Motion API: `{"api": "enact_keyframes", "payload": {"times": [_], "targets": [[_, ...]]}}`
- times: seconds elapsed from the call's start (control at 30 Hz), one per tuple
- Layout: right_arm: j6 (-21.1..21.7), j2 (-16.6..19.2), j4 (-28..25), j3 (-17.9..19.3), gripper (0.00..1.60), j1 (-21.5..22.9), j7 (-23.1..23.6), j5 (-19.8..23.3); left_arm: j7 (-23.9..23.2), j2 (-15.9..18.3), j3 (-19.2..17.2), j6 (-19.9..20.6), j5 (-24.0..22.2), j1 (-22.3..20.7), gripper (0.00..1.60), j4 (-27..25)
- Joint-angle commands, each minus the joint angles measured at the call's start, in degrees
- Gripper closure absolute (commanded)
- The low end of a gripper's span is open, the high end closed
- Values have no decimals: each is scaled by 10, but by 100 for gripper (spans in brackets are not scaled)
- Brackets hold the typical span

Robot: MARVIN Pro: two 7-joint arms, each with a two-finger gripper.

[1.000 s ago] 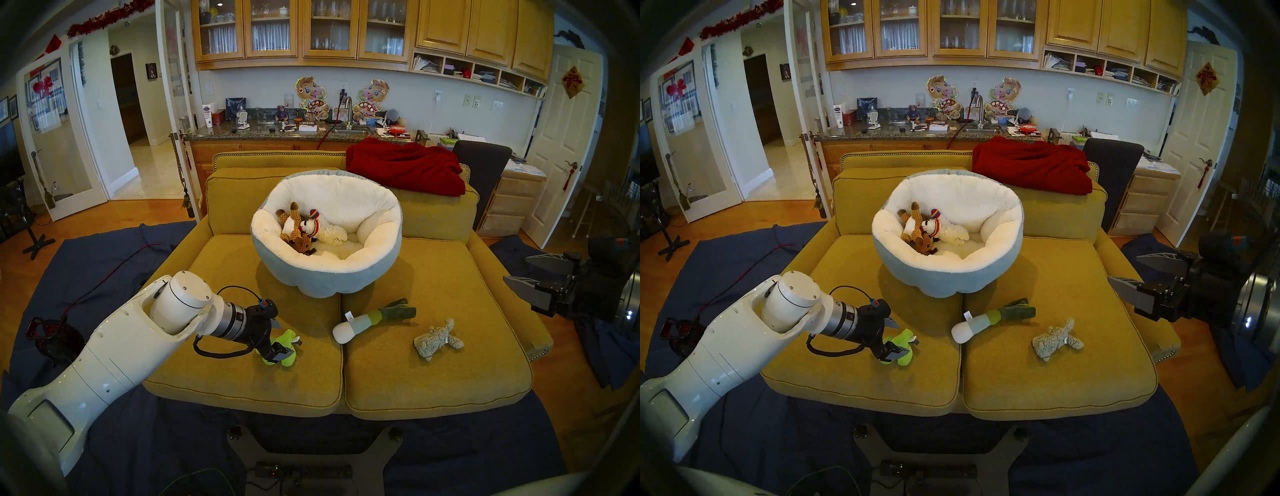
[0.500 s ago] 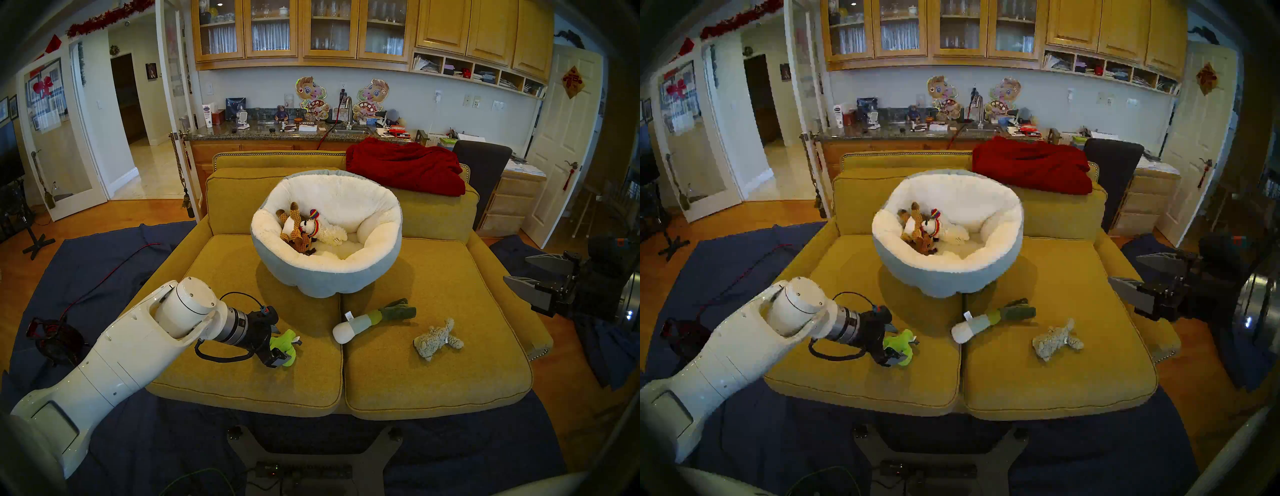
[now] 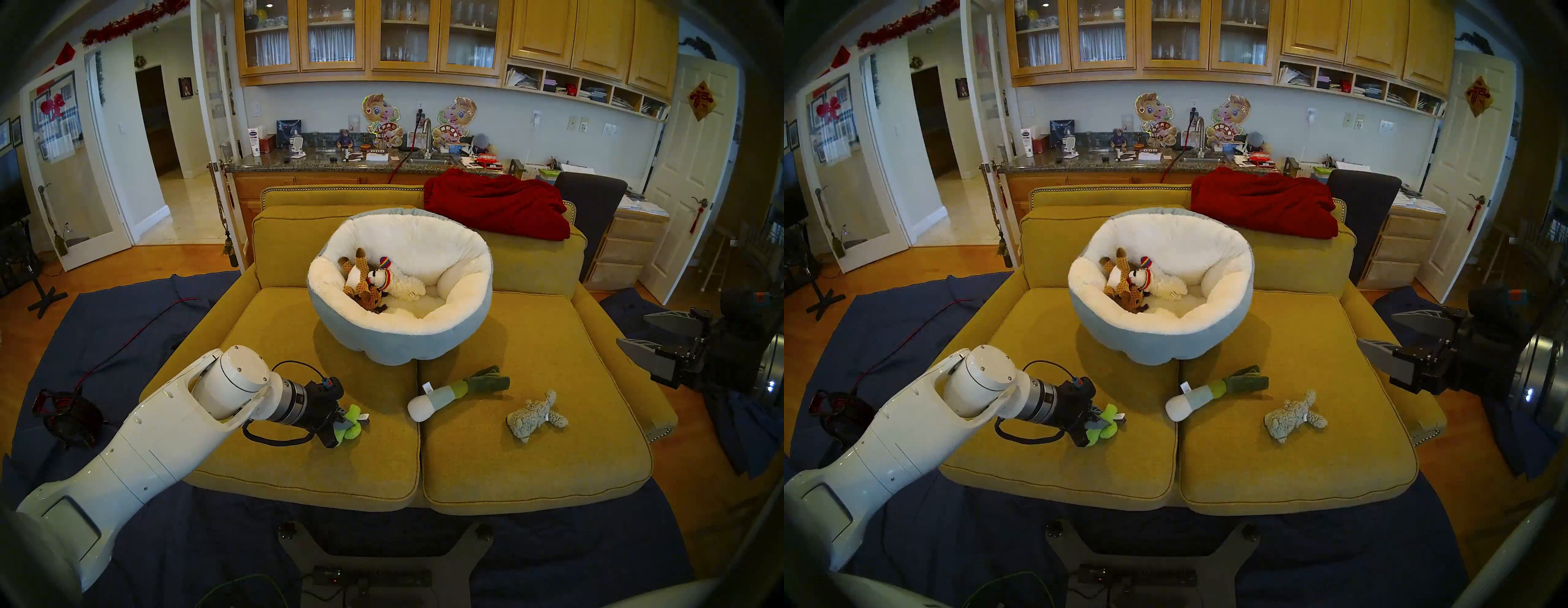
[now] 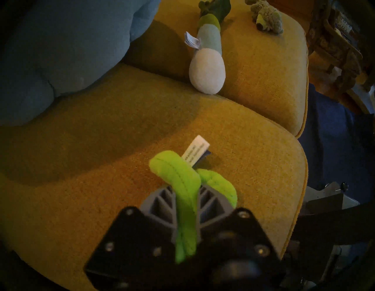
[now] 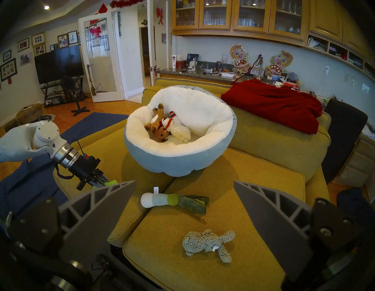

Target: Put toys into dog bed

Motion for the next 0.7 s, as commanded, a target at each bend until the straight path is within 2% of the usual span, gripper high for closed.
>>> {"api": "enact_keyframes", "payload": {"times": [0.0, 0.03, 0.2, 0.23, 0.27, 0.33, 0.37, 0.57, 0.67], "targets": [[0, 2, 0, 6, 0, 2, 0, -1, -20, 15, -38, 1, -41, 7, 160, -68], [0, 2, 0, 6, 0, 2, 0, -1, -29, 13, -39, -3, -47, 1, 160, -64], [0, 2, 0, 5, 0, 2, 0, -1, -56, 18, -63, 5, -83, -3, 160, -111], [-1, 2, 0, 5, 0, 2, 0, -1, -65, 11, -63, 0, -89, -13, 160, -103], [-1, 2, 0, 5, 0, 2, 0, -1, -65, 18, -71, 12, -95, -5, 160, -130], [-1, 2, 0, 5, 0, 2, 0, -1, -73, 12, -74, 10, -103, -15, 160, -129], [0, 2, 0, 5, 0, 2, 0, -1, -65, 19, -84, 27, -106, -5, 160, -162], [0, 2, 0, 5, 0, 2, 0, -1, -44, -25, -93, 59, -104, -56, 160, -138], [-1, 2, 0, 5, 0, 2, 0, -1, -27, -56, -109, 65, -98, -67, 160, -124]]}}
